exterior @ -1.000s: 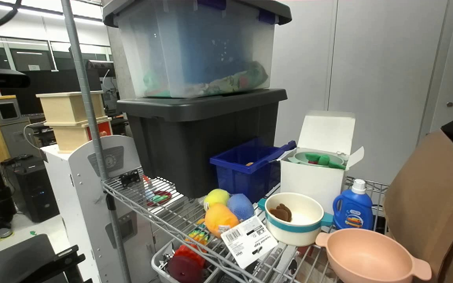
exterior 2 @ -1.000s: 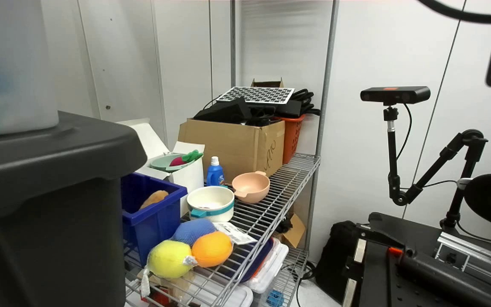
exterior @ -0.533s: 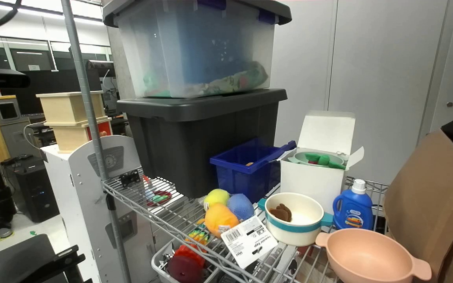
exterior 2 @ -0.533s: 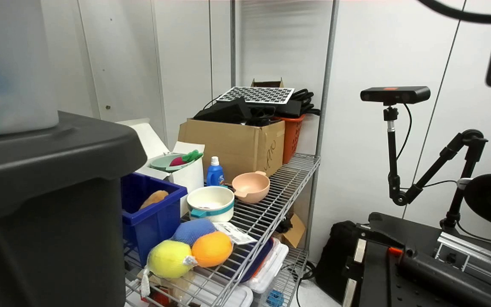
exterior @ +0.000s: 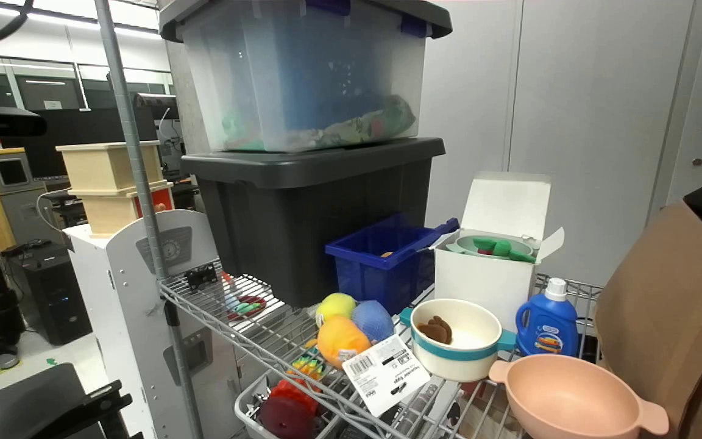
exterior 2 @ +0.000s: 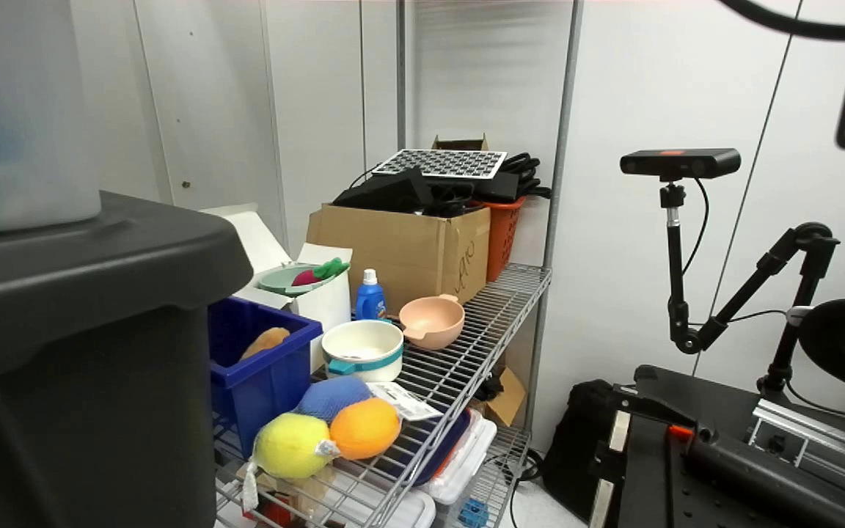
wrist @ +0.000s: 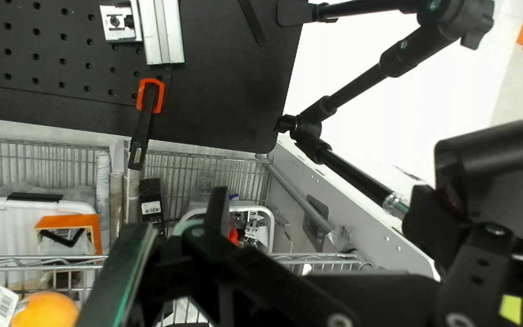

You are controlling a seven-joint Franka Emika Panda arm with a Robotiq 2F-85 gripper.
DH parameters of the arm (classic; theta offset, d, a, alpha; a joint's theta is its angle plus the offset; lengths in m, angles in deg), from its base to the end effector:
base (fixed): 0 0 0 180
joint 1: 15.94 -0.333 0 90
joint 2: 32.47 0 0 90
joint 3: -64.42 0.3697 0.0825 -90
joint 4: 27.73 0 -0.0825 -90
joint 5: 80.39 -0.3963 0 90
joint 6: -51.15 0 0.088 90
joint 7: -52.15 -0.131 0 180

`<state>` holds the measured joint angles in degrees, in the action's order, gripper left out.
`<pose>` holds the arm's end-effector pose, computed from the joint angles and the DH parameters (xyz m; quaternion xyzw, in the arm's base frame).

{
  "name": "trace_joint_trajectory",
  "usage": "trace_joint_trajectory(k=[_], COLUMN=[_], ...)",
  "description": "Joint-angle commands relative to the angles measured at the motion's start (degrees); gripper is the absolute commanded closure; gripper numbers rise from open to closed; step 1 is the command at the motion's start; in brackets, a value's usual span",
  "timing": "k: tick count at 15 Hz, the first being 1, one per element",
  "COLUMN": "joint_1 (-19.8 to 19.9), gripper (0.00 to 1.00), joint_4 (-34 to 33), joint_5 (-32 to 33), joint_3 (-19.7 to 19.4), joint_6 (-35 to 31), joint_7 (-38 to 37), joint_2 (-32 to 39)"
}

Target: Put the beetroot plushy in the pink bowl

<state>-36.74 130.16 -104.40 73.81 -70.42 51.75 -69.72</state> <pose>0.2638 0.1819 0.4164 -0.9826 -0.1331 0.0222 0.1276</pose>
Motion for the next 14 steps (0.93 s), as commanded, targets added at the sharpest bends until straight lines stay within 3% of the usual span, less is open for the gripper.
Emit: trace_joint_trajectory(k=[1,14], joint_1=[0.4,0.9], gripper=[0.0,0.0], joint_4=[-0.1,-0.3], joint_5=[-0.2,0.1], joint_3=[0.4,0.4], joint_6=[0.3,-0.4], joint_7=[0.2,0.3], joint_2=[-0.1,1.4])
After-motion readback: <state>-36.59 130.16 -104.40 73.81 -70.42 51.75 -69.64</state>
